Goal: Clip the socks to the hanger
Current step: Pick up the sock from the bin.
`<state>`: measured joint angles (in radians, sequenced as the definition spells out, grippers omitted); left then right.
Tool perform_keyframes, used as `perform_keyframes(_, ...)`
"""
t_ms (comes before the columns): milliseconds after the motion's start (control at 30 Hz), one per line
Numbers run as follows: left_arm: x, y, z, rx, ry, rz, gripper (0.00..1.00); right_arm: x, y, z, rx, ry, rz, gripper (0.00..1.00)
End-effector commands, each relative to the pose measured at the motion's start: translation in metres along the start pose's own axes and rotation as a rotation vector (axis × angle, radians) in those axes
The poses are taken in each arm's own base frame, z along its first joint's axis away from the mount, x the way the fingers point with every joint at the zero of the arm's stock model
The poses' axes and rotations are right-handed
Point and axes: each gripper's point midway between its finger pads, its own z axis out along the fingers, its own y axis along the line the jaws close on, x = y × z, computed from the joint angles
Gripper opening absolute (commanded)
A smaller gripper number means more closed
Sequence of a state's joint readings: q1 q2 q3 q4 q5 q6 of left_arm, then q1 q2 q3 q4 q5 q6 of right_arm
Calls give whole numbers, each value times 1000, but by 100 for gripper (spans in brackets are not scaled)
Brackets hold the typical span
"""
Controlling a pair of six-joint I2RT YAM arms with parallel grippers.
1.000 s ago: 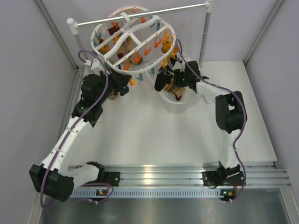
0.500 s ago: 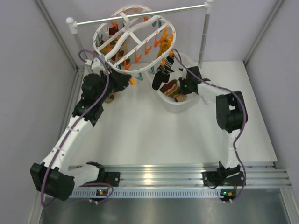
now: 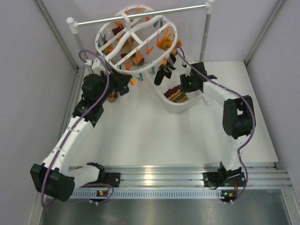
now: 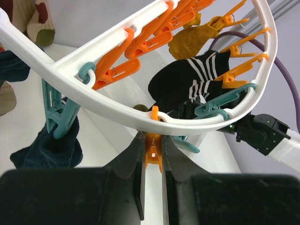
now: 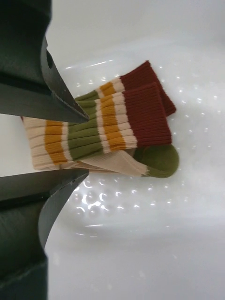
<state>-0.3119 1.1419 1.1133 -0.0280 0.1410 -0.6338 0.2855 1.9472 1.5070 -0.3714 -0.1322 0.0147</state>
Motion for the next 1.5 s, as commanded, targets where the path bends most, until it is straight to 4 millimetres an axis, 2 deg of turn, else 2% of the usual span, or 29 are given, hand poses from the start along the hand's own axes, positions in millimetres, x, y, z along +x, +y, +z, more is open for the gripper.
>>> perform_keyframes(0,-36,-15,1,45,-122,6,0,-21,-6,5,10,-19,-43,45)
perform_keyframes(67,-38,-16,1,46,-127,9,0,-24,0,7,-27,-42,-52,45)
perform_keyframes(200,-36,-14,2,42,-124,9,0,-27,25,12,-144,-68,-92,41)
perform_keyframes(300,-33,-13,4,40,-118,2,0,-25,34,25,-153,-52,-106,40)
perform_keyframes(333,-33,-12,5,40,-118,2,0,-17,33,35,-150,-28,-102,39)
perform_keyframes(633,-30,-8,9,23,-106,-1,0,-5,27,72,-94,28,-120,37)
perform_keyframes(733,-29,-5,9,12,-101,5,0,0,28,78,-86,58,-112,31)
perform_keyframes(800,-30,-5,8,11,-103,8,0,3,27,79,-72,70,-117,17)
perform_keyframes(833,-29,-4,9,9,-103,11,0,5,26,77,-69,78,-115,11)
perform_keyframes(867,-29,-4,9,8,-102,9,0,6,27,75,-70,82,-117,1)
perform_keyframes(1000,-30,-5,9,16,-103,10,0,-3,24,51,-73,55,-80,0)
perform_keyframes(1033,-30,-6,9,19,-103,7,0,-9,20,36,-73,32,-64,0)
perform_keyframes(1100,-29,-7,9,24,-102,3,0,-20,23,21,-100,-12,-6,0)
perform_keyframes(1133,-29,-7,9,27,-101,2,0,-24,19,5,-103,-39,19,0)
perform_keyframes(1200,-28,-7,8,29,-98,1,0,-35,18,-9,-119,-94,59,0)
perform_keyframes(1267,-26,-6,8,27,-93,-2,0,-37,16,-27,-139,-135,93,0)
perform_keyframes(1300,-26,-6,8,27,-93,-3,0,-45,22,-34,-179,-178,106,0)
perform_keyframes(1467,-26,-7,8,31,-93,-12,0,-54,32,-61,-240,-274,117,0)
